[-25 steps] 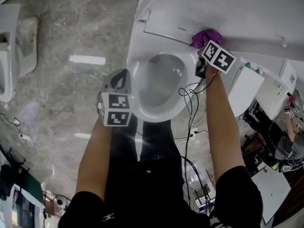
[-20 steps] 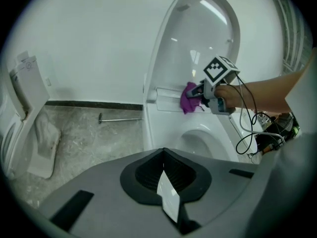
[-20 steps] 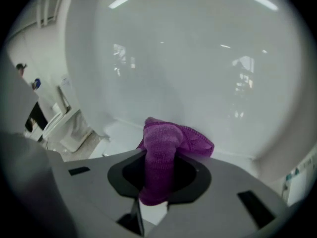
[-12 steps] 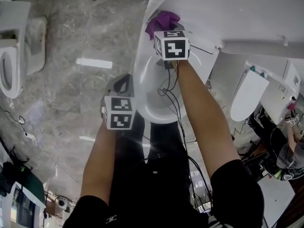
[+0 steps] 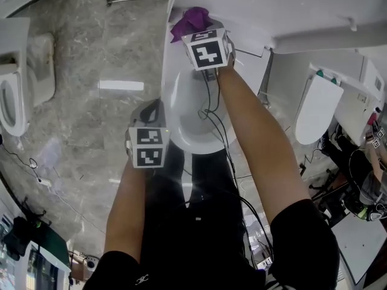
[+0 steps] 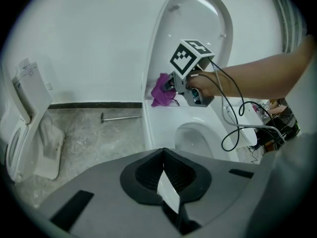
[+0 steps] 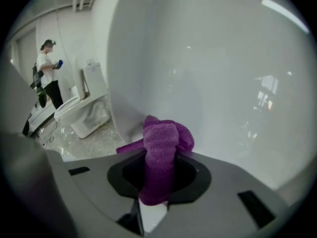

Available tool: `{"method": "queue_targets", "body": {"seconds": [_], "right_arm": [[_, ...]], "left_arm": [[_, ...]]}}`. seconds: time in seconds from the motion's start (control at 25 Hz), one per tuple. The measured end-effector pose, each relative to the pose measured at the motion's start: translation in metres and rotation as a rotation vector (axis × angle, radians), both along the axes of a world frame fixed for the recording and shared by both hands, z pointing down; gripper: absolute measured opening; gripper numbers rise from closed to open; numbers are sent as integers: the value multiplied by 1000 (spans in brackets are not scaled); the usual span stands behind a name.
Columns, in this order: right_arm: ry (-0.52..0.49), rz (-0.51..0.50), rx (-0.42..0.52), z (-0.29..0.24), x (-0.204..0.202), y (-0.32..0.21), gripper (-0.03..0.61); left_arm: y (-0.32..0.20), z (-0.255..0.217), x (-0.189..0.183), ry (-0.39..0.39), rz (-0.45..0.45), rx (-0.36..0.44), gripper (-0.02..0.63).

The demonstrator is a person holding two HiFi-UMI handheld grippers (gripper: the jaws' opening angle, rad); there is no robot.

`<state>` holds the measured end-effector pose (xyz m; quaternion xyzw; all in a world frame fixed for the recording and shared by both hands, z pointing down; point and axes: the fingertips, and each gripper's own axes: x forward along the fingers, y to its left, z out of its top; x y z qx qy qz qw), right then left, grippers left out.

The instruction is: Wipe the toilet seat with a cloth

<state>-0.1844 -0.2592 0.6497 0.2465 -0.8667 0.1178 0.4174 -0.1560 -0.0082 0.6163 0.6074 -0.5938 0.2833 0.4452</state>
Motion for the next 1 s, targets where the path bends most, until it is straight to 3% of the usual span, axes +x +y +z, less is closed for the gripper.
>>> {"method": "queue_targets", "body": {"seconds": [0.28,0.44,0.56,0.8,1.0], "right_arm": [[96,202,60,2,134,-52,94],[191,380,152,1,209,-76,94],[245,460,201,3,248,-83,94],[234,568,118,23,282,-69,94],[231,467,97,34,269,-52,94]], "left_arm": [[-20,-8,41,-3,58,20,6],[-27,-10,55,-9,70,23,6],[-30,-9,66,-10,79,17,6],[-31,-1,87,-7,85,-4,6],[-34,0,97,-7,88,-7,6]]}}
